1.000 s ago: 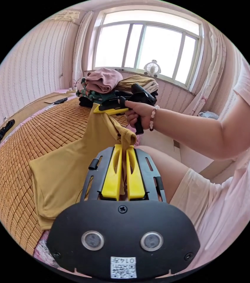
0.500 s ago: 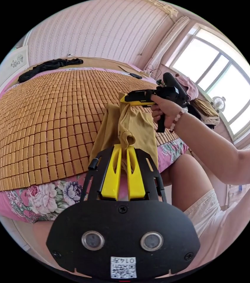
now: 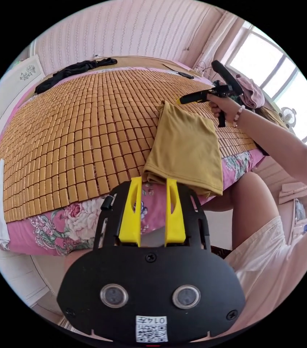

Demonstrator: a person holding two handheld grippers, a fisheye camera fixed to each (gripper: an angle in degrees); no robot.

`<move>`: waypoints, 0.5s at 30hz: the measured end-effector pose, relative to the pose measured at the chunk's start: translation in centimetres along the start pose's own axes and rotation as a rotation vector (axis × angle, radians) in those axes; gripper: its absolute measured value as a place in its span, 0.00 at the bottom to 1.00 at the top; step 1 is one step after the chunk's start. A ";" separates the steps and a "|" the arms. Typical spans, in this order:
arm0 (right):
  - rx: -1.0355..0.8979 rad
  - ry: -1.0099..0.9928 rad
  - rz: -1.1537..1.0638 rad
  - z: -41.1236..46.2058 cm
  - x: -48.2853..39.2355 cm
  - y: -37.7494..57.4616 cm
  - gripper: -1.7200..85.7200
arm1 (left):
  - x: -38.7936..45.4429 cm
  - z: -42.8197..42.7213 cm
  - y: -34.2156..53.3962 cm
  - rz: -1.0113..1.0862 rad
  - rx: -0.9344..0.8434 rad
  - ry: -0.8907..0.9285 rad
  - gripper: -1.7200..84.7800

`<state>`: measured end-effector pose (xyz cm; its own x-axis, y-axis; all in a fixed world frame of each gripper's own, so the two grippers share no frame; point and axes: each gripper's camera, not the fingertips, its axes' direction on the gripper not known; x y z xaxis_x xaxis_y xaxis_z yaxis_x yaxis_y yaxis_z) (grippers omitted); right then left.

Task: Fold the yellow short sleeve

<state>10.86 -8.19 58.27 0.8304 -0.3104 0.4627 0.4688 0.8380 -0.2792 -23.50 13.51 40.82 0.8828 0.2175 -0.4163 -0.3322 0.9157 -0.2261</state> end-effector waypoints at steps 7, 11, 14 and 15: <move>-0.042 -0.092 -0.124 2.0 -1.5 -1.3 0.10 | 1.0 2.7 -1.3 -0.029 -0.080 -0.061 0.14; -0.071 -0.171 -0.096 1.0 -1.1 -1.6 0.06 | 1.6 2.4 -1.4 -0.012 -0.120 -0.014 0.07; 0.034 -0.240 -0.080 -2.3 -0.9 -0.2 0.04 | 2.4 1.1 -1.0 0.014 -0.113 -0.050 0.03; 0.060 -0.254 -0.068 -3.2 -0.8 0.2 0.04 | 2.6 0.6 -0.8 0.018 -0.099 -0.050 0.03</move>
<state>11.24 -9.14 55.17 0.6919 -0.2507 0.6770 0.4960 0.8465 -0.1934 -20.74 13.52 40.45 0.8909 0.2528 -0.3774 -0.3777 0.8739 -0.3061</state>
